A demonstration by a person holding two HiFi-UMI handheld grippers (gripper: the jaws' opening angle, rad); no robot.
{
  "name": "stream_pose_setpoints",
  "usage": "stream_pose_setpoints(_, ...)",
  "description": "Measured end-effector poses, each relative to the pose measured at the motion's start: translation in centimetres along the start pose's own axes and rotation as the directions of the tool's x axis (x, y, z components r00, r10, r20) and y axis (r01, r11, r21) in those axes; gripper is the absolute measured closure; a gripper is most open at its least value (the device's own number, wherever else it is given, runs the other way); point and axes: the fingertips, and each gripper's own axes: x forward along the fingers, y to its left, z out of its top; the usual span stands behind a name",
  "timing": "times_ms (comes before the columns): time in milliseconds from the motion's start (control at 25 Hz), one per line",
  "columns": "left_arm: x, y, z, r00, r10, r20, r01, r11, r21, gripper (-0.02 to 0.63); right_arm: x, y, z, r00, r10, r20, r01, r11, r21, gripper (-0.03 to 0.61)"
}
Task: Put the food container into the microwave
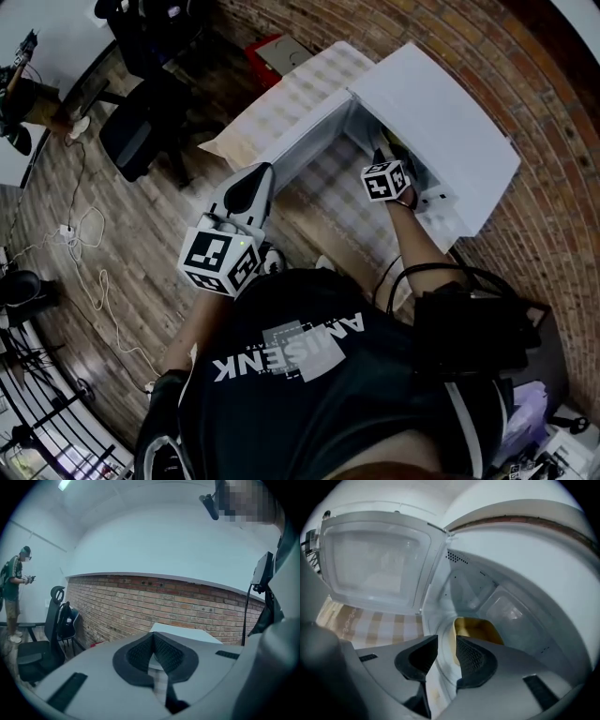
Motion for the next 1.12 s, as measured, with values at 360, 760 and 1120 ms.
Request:
stream_pose_setpoints(360,0.6,-0.7,0.1,0.994,-0.108,0.008,0.108,0.994,-0.009,0.601,-6.4,0.9,2.2,0.996,0.014,0.086,-0.026,0.991,0.134,0.447)
stream_pose_setpoints(760,1.4,-1.3,0.3,0.973,-0.228,0.017,0.229,0.973,-0.042,0.601,-15.1,-0.2,5.1,0.974,-0.064,0.218,-0.01,0.947,0.321,0.502)
stream_pose_setpoints(1120,3.3,-1.3,2.6,0.937,-0.346,0.045,0.348,0.936,-0.044,0.601,-23.6,-2.6,5.7,0.944,-0.155,0.291,0.046,0.935,0.352,0.517)
